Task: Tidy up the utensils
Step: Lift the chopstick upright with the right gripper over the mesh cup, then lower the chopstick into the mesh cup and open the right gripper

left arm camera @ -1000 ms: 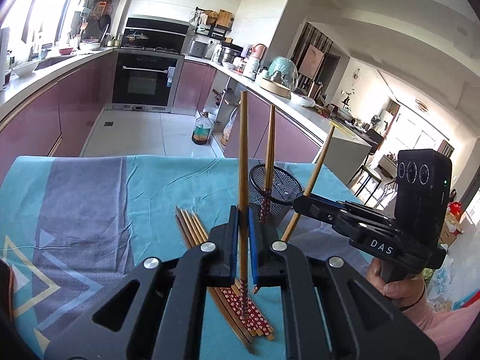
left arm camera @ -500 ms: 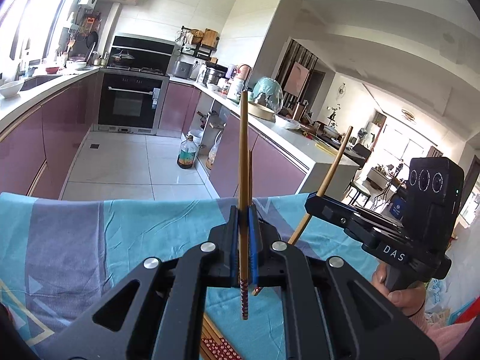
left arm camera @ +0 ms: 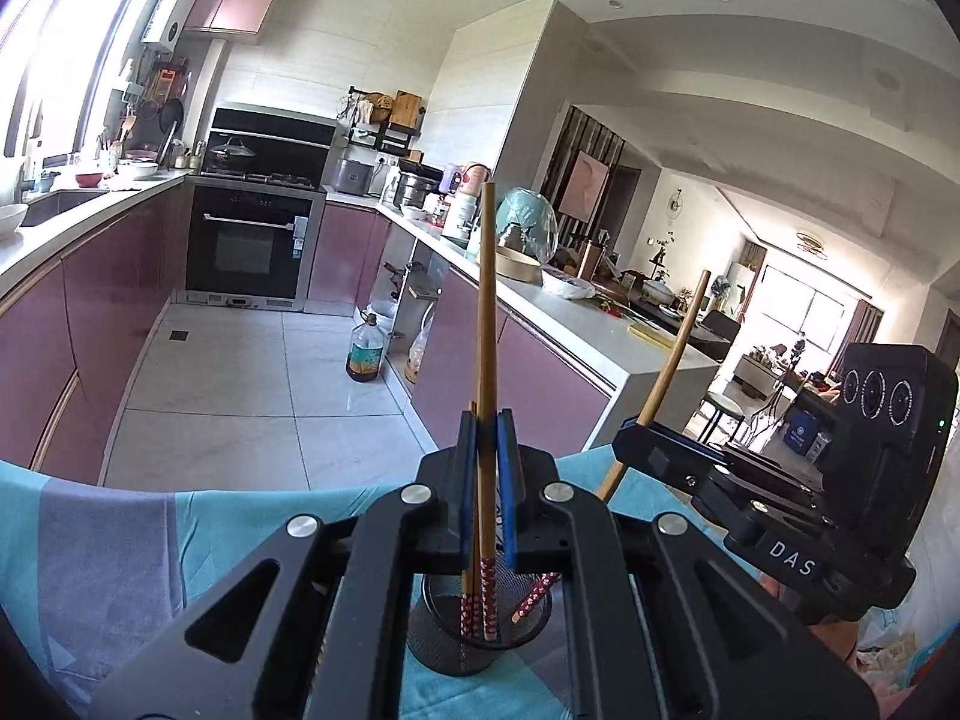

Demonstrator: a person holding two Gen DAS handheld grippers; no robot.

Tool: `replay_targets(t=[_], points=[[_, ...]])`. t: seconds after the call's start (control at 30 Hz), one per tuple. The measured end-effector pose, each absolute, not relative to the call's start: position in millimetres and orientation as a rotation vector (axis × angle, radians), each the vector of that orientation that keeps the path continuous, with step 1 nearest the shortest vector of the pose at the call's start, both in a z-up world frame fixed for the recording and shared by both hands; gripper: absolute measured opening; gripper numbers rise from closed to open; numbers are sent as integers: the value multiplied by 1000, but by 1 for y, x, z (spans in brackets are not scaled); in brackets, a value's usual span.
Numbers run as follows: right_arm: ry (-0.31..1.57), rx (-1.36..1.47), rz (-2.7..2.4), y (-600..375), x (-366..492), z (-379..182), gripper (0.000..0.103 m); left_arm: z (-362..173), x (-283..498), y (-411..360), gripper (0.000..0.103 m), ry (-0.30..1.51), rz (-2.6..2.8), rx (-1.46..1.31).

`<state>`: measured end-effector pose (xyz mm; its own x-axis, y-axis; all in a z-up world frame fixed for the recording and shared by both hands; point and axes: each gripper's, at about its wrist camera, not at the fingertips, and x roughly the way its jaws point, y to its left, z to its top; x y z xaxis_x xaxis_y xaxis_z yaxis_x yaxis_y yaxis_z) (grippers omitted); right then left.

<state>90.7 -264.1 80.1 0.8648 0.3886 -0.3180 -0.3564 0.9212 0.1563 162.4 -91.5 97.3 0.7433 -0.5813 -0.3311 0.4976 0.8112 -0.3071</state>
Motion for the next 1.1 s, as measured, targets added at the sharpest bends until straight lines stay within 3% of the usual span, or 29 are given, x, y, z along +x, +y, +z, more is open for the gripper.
replay_targets(t=[0.67,1.1], points=[[652,99,355,-260,143,13,6,29,195,-134,7,615,-588,-44],[635,154,323,-266,142,14,16,16,203,-131,8,632,-565,-39]])
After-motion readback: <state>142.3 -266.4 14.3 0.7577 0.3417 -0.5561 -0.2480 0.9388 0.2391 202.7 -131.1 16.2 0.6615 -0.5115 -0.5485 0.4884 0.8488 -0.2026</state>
